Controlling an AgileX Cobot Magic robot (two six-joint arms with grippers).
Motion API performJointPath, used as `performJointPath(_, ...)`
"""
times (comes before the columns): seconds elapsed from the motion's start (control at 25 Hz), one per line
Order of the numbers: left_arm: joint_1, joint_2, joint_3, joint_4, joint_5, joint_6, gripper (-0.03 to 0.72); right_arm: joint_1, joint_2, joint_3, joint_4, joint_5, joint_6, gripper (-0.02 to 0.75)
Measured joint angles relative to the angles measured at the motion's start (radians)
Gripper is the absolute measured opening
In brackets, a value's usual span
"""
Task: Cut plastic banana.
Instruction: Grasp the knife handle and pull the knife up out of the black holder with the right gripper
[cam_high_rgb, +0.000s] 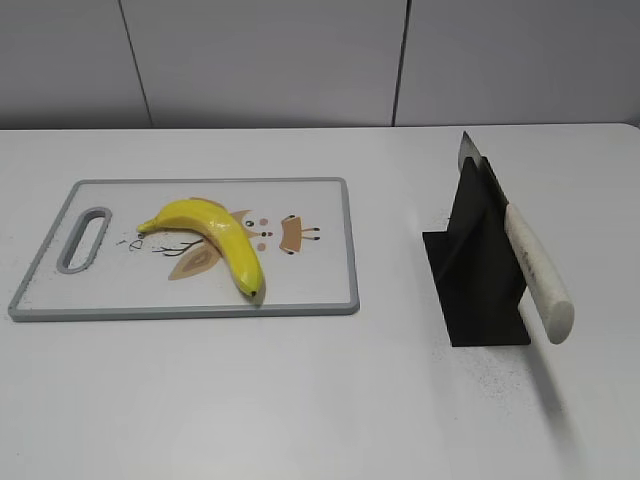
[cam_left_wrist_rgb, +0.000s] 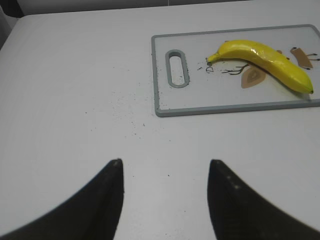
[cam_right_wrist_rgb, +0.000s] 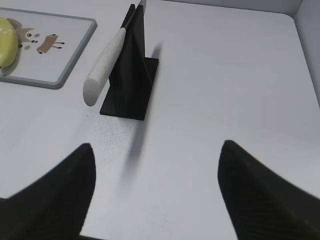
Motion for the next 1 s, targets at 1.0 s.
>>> performJointPath(1.0, 0.000, 0.000, 0.000, 0.000, 0.000, 0.000, 0.526, 0.000, 0.000, 0.000, 0.000, 0.000, 0.000, 0.573)
